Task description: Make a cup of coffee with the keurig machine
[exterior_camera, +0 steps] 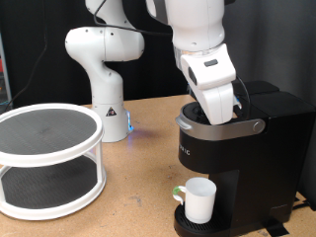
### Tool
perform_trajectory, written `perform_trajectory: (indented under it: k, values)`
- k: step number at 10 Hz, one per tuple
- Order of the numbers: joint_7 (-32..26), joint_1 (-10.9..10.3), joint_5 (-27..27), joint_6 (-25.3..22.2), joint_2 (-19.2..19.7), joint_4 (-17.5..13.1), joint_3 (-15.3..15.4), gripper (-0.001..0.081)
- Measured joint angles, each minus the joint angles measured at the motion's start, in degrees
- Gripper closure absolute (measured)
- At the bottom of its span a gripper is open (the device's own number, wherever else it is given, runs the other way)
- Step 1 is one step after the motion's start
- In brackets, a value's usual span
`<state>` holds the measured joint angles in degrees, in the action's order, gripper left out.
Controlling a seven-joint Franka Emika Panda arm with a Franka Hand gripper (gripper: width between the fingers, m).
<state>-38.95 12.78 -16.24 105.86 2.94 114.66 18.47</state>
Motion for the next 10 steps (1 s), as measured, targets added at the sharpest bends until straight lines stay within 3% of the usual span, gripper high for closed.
perform_trajectory:
  k: [3,6,10]
  values:
    - [-5.9,0.6,-4.4,1.4,-0.9,1.7,-0.7,0.0804]
    - [-13.9,1.2,-9.6,3.3,-3.4,5.2,-1.7,0.0804]
    - [-19.3,1.5,-16.4,7.7,-8.0,11.3,-3.3,0.0804]
